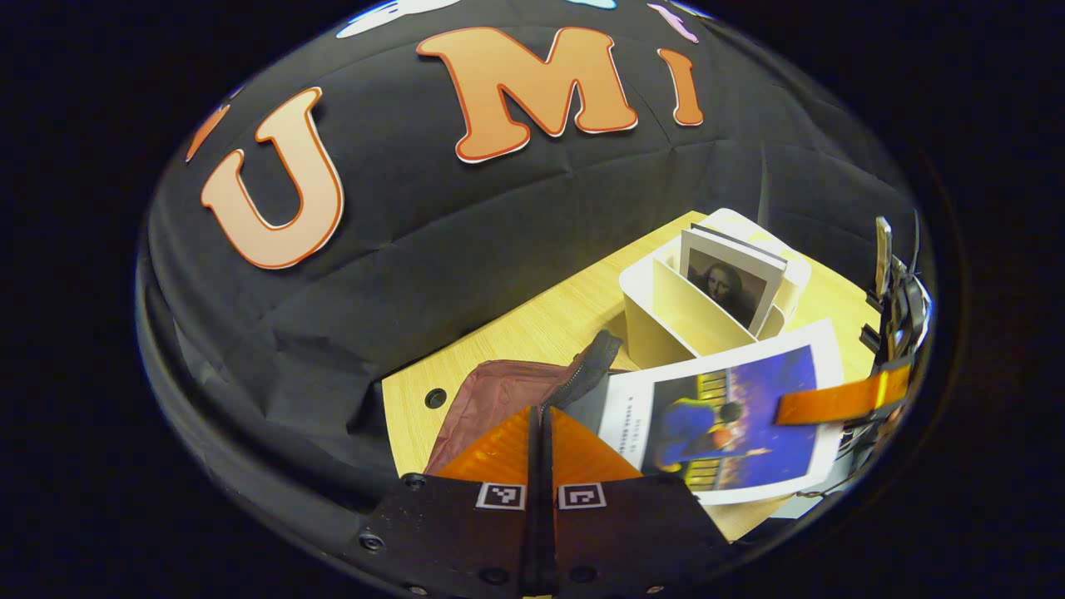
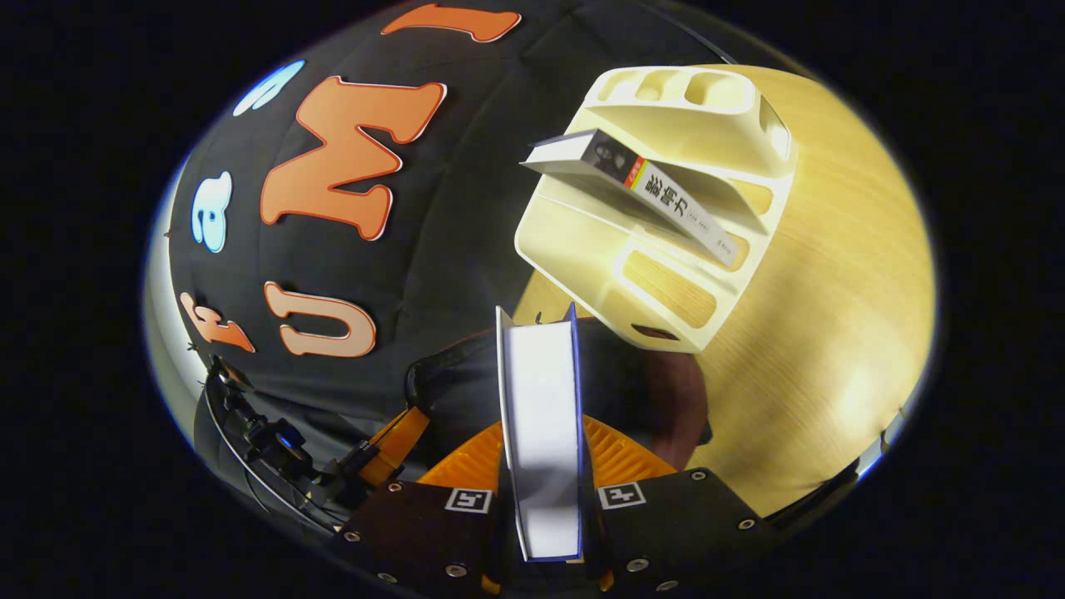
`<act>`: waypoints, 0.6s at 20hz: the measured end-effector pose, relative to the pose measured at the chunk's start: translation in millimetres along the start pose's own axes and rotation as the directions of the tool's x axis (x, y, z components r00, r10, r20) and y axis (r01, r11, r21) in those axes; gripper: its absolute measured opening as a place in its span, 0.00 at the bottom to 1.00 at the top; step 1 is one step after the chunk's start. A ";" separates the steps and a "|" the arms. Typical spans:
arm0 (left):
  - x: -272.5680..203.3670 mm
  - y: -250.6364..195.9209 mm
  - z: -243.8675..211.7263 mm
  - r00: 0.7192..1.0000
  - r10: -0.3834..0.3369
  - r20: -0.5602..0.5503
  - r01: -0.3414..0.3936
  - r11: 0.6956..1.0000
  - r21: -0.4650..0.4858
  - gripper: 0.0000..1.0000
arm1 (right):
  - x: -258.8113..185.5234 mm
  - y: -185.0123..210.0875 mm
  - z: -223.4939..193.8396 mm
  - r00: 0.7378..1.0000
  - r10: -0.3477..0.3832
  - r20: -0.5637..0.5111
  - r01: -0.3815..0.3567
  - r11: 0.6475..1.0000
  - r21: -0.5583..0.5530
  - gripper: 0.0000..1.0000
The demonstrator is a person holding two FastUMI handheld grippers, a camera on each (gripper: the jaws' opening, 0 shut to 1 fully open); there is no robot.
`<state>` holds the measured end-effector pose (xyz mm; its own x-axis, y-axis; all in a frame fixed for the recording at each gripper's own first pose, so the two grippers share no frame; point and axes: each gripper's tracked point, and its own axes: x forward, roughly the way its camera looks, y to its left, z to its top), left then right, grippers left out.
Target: Open the schoolbag, grab two books from the bookshelf and put them into the schoolbag.
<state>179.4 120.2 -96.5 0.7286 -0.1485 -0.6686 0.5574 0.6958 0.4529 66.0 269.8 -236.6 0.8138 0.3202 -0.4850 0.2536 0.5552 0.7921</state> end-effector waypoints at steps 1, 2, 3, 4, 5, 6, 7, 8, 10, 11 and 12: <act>-0.3 -1.4 1.4 1.000 0.000 -0.004 0.000 1.000 0.013 0.00 | 13.7 -6.0 -12.1 1.000 -0.016 -0.024 0.016 1.000 -0.002 0.32; -2.9 -5.5 0.7 1.000 -0.003 -0.002 0.003 1.000 0.020 0.00 | 26.7 -8.6 -18.3 0.999 -0.023 -0.032 0.023 1.000 -0.012 0.32; -5.8 -12.8 -0.5 1.000 -0.019 -0.004 0.019 1.000 0.019 0.01 | 39.0 -7.7 -19.8 0.999 -0.028 -0.028 0.028 0.999 -0.020 0.32; -6.2 -17.3 -0.9 1.000 -0.030 -0.004 0.030 0.999 0.020 0.01 | 48.7 -7.6 -20.2 0.999 -0.029 -0.027 0.029 0.999 -0.022 0.32; -7.7 -21.0 0.3 0.999 -0.038 -0.003 0.039 0.999 0.024 0.01 | 57.6 -7.4 -21.9 0.999 -0.033 -0.033 0.032 0.999 -0.027 0.32; -9.5 -25.6 1.4 0.999 -0.053 0.000 0.053 0.998 0.029 0.01 | 68.0 -7.5 -20.5 0.999 -0.035 -0.022 0.035 0.999 -0.026 0.32; -9.4 -29.5 1.2 0.998 -0.061 0.007 0.060 0.997 0.043 0.00 | 76.8 -5.8 -20.5 0.999 -0.036 -0.014 0.036 0.999 -0.030 0.32; -10.9 -31.2 2.0 0.998 -0.065 0.009 0.064 0.996 0.061 0.01 | 81.3 -5.1 -21.4 0.999 -0.039 -0.006 0.039 0.999 -0.035 0.32; -13.8 -33.9 -0.2 0.998 -0.069 0.010 0.068 0.994 0.090 0.01 | 96.2 -3.4 -22.0 0.998 -0.047 0.028 0.048 0.998 -0.034 0.32; -12.4 -35.3 0.0 0.997 -0.075 0.008 0.074 0.993 0.097 0.01 | 104.2 -3.8 -21.9 0.998 -0.053 0.041 0.054 0.998 -0.029 0.32; -14.4 -41.5 0.1 0.994 -0.107 0.013 0.106 0.991 0.081 0.01 | 111.3 -4.1 -23.7 0.997 -0.059 0.050 0.061 0.998 -0.030 0.32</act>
<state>145.8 93.4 -105.7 0.6697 -0.2311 -0.7057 0.6619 0.6167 0.4261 143.1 321.3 -302.6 0.8225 0.2480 -0.5119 0.2870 0.5961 0.7499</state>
